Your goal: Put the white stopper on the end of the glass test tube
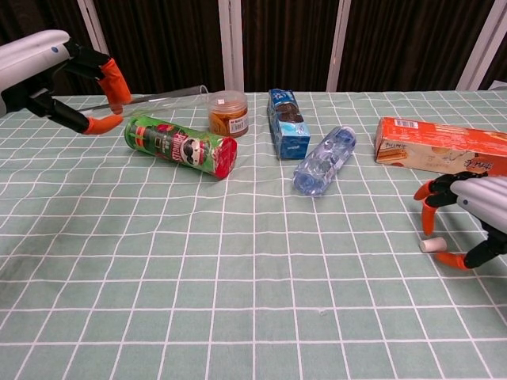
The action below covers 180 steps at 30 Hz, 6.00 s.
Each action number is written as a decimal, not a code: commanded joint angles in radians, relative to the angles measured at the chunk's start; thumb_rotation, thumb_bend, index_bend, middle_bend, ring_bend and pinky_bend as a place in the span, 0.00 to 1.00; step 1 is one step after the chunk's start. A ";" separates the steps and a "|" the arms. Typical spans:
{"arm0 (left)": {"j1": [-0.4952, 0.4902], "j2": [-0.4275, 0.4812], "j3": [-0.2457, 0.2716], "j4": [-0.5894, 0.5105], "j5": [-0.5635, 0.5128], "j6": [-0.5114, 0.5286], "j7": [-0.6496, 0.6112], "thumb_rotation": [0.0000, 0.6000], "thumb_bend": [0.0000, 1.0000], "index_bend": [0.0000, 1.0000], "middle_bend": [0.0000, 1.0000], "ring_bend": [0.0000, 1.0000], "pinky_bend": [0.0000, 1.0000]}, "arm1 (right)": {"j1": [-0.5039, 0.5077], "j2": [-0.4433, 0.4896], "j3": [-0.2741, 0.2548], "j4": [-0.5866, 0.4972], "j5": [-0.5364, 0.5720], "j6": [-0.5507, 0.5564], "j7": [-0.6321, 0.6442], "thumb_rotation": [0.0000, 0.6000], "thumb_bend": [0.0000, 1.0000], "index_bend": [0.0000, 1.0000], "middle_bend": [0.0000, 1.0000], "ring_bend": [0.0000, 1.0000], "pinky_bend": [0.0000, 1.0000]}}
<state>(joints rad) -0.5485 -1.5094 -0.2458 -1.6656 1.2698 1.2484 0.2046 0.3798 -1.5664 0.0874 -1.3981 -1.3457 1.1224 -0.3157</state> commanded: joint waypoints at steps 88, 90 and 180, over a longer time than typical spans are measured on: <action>-0.228 -0.363 -0.222 0.169 -0.406 -0.071 0.077 1.00 0.67 0.57 0.50 0.10 0.00 | 0.231 -0.047 0.225 0.090 -0.210 0.289 -0.245 1.00 0.44 0.61 0.23 0.12 0.08; -0.236 -0.381 -0.234 0.176 -0.427 -0.066 0.077 1.00 0.67 0.57 0.50 0.10 0.00 | 0.246 -0.071 0.225 0.110 -0.215 0.290 -0.253 1.00 0.44 0.61 0.23 0.12 0.07; -0.317 -0.517 -0.286 0.185 -0.519 -0.004 0.129 1.00 0.67 0.57 0.51 0.11 0.00 | 0.309 -0.180 0.188 0.178 -0.162 0.304 -0.282 1.00 0.44 0.61 0.23 0.12 0.07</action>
<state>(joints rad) -0.8661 -2.0257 -0.5320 -1.4798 0.7508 1.2444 0.3335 0.6893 -1.7466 0.2750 -1.2196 -1.5078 1.4263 -0.5978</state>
